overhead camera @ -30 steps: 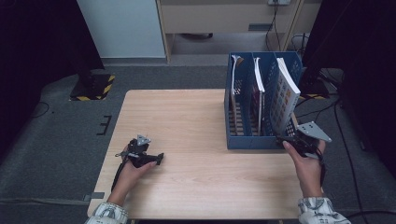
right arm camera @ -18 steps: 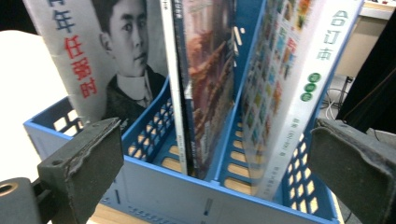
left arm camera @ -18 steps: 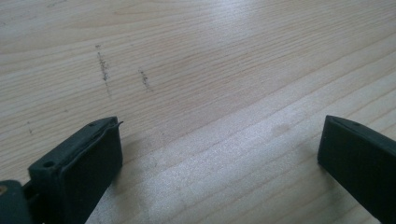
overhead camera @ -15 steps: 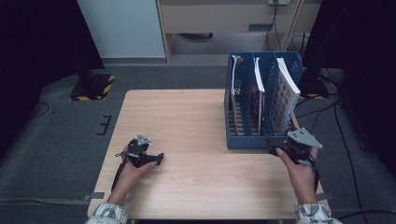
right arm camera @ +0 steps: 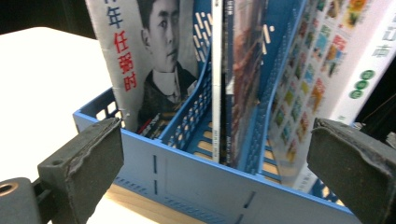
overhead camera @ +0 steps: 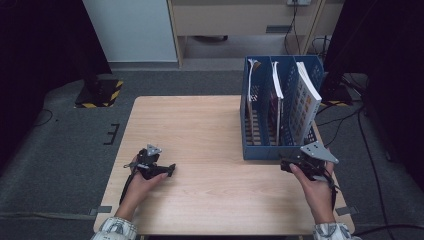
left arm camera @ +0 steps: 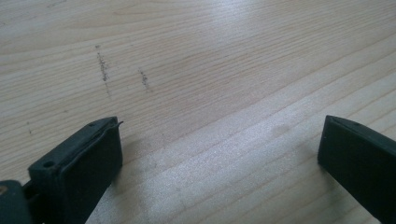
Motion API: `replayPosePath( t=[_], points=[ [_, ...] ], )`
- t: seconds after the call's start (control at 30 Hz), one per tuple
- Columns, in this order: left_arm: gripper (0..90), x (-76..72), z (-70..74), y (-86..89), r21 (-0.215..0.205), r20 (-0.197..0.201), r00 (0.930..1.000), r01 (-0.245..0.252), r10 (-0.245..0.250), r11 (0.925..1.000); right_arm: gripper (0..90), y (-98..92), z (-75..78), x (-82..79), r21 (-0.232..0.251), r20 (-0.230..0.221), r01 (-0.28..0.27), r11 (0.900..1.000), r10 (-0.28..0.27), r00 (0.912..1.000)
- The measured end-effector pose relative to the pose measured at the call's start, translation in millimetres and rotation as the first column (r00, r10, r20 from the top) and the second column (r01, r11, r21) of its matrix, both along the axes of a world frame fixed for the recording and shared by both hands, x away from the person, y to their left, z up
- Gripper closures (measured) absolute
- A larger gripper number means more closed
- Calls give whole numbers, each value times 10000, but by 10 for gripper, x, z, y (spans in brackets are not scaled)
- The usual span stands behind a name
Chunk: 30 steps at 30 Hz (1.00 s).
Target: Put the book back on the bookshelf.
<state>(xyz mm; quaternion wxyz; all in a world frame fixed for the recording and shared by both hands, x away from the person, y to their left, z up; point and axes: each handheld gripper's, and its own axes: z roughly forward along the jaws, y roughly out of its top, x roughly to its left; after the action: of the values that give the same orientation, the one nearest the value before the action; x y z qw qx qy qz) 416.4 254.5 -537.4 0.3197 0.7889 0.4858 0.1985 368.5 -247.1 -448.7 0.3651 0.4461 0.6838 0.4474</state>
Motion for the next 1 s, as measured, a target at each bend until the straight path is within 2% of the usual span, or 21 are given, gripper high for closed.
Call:
replayPosePath(
  t=[0.37, 0.6, 0.73, 0.9, 1.0],
  points=[
    [0, 0, 0, 0, 7, -1, 10000, 7, -7, 10000, 43, 118, -14, -5, -130, -123, -315, 9994, 313, 9994],
    [0, 0, 1, 0, 8, -8, 10000, 5, -5, 10000, 44, 230, -70, 3, -292, -506, -695, 9972, 680, 9964],
    [0, 0, 1, 0, 9, -7, 10000, 5, -5, 10000, 46, 340, -115, 5, -308, -820, -1111, 9933, 1082, 9907],
    [0, 0, 0, 0, 2, 1, 10000, 2, -2, 10000, 46, 417, -132, -2, -375, -957, -1417, 9892, 1376, 9859],
    [0, 0, 0, 0, 6, -5, 10000, 4, -4, 10000, 47, 489, -154, -12, -362, -1166, -1739, 9841, 1687, 9788]
  ],
)
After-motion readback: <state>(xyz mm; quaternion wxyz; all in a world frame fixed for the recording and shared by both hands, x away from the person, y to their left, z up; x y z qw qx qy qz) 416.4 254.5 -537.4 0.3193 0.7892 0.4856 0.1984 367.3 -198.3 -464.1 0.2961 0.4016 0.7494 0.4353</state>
